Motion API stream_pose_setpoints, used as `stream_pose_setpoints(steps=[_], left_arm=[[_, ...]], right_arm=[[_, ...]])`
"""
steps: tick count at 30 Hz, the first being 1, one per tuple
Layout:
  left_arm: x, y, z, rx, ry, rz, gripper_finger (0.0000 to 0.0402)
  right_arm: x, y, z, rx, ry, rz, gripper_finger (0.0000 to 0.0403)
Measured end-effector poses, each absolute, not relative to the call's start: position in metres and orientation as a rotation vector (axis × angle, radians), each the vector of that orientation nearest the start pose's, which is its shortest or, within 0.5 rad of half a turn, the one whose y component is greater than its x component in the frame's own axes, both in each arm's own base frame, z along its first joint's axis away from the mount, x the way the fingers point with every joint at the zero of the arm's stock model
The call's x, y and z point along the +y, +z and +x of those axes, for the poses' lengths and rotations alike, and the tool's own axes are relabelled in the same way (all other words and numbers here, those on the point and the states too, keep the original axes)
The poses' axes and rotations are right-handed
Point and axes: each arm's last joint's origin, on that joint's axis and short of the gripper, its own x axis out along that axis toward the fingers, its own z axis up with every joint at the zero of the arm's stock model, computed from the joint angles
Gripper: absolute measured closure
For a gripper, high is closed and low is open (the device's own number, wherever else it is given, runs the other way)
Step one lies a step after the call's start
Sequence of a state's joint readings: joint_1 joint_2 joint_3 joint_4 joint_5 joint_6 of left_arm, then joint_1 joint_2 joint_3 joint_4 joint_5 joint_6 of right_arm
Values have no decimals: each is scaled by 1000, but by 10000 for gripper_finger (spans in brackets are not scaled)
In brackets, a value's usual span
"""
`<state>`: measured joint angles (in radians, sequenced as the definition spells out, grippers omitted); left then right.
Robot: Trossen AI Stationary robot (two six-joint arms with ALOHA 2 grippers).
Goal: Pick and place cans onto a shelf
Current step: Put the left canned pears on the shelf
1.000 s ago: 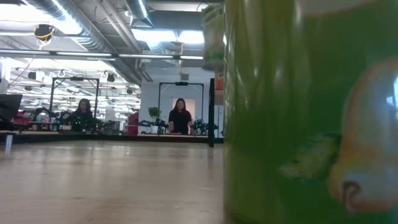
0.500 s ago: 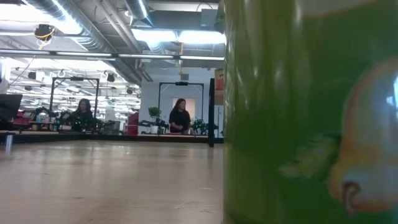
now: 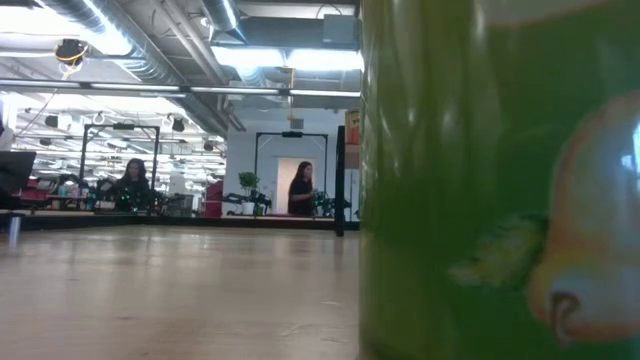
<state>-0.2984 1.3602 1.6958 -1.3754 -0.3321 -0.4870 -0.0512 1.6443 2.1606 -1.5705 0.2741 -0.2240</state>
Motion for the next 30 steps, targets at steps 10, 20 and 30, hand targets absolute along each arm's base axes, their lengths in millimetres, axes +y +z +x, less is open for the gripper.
stream_pose_setpoints(steps=[10, 20, 30], left_arm=[[-40, 417, 221, 945, 336, -159, 355], [-31, 417, 223, 944, 371, -182, 355], [-27, 417, 223, 944, 387, -194, 355]], right_arm=[[-54, 419, 250, 1101, -213, -293, 403], [-84, 379, 255, 1155, -218, -322, 403], [-111, 367, 248, 1176, -235, -260, 403]])
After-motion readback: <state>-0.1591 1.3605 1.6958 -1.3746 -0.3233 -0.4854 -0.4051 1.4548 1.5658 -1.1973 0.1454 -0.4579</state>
